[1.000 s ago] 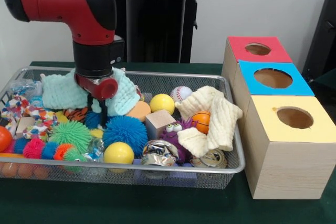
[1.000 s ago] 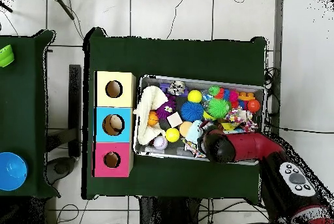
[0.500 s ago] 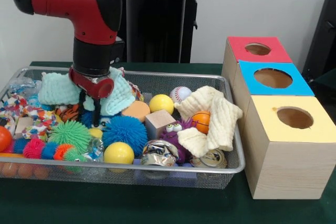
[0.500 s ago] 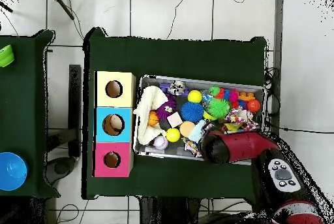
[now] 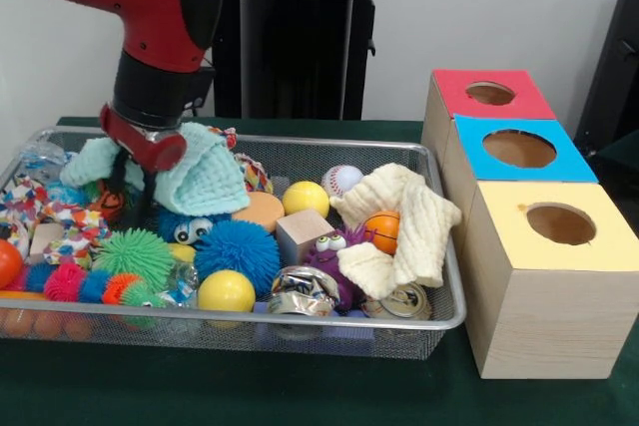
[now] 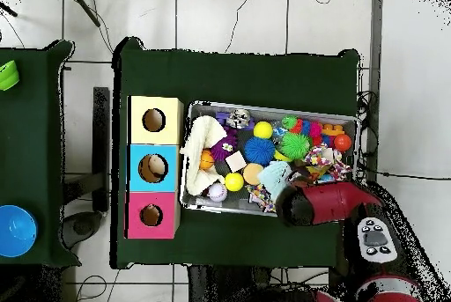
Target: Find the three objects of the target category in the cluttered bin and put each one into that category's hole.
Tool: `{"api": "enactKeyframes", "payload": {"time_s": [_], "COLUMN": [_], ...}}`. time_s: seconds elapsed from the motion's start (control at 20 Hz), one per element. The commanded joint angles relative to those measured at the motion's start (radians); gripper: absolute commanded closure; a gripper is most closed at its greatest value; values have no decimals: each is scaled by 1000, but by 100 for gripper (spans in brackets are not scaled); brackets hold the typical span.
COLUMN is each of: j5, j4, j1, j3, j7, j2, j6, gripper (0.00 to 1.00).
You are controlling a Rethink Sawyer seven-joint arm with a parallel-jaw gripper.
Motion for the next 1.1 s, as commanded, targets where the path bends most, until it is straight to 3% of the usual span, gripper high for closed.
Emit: {"api": "enactKeyframes", "payload": {"time_s": [0.05, 0.6, 0.65, 0.85, 1.1], "j5": [-5, 23, 24, 40, 56], "j4": [-85, -99, -98, -58, -59], "j1": [-8, 1, -2, -85, -75], "j3": [-117, -137, -132, -31, -38], "j7": [101, 76, 59, -28, 18], "j2": [75, 103, 103, 71, 76], "j6": [-42, -48, -52, -41, -106], "gripper": [0, 0, 100, 100, 100]}}
